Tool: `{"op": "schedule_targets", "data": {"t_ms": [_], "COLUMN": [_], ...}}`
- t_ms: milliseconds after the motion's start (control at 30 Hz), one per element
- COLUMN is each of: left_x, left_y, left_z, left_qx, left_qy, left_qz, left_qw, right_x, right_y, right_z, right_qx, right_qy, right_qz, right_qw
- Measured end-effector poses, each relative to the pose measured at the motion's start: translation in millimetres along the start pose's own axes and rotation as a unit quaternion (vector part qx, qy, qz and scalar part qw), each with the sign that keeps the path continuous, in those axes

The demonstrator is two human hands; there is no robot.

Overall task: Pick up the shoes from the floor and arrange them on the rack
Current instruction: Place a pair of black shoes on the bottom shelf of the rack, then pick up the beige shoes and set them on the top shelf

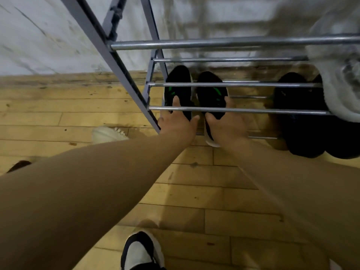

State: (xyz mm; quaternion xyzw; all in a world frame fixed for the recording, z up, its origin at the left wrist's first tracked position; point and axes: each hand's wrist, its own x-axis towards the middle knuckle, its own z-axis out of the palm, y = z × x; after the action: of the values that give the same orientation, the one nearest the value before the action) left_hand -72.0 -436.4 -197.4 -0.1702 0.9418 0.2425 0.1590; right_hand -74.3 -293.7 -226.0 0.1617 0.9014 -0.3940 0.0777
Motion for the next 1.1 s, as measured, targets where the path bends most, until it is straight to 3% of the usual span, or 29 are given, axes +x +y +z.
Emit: {"op": "schedule_targets", "data": {"t_ms": [133, 300, 400, 567, 767, 867, 933, 1100], "left_x": [-11.3, -18.8, -15.7, -17.9, -42.7, -45.9, -39.5, -30.5], "left_y": [-29.1, -56.7, -67.5, -74.2, -119.4, -154.5, -174.3, -181.7], "left_z": [2.4, 1.2, -5.4, -8.4, -24.2, -33.6, -39.9, -41.7], "left_qx": [0.084, 0.105, 0.105, 0.11, 0.277, 0.358, 0.35, 0.289], "left_qy": [-0.058, -0.086, -0.091, -0.12, -0.058, -0.088, -0.14, -0.151], "left_qz": [0.074, 0.124, 0.141, 0.151, 0.175, 0.12, 0.085, 0.106], "left_qw": [0.992, 0.983, 0.98, 0.975, 0.943, 0.922, 0.922, 0.939], "right_x": [-5.6, -33.3, -42.3, -39.1, -92.8, -121.2, -127.4, -129.1], "right_y": [4.6, 27.9, 30.9, 24.3, 35.8, 35.9, 35.2, 21.2], "right_z": [-2.4, -9.4, -8.2, 3.6, 3.1, 14.8, 24.1, 34.1], "right_qx": [-0.018, -0.053, -0.04, -0.026, -0.116, -0.106, -0.099, -0.072], "right_qy": [-0.046, -0.09, -0.081, -0.049, -0.038, -0.09, -0.134, -0.255], "right_qz": [-0.016, -0.084, -0.125, -0.121, -0.162, -0.21, -0.213, -0.125], "right_qw": [0.999, 0.991, 0.988, 0.991, 0.979, 0.968, 0.963, 0.956]}}
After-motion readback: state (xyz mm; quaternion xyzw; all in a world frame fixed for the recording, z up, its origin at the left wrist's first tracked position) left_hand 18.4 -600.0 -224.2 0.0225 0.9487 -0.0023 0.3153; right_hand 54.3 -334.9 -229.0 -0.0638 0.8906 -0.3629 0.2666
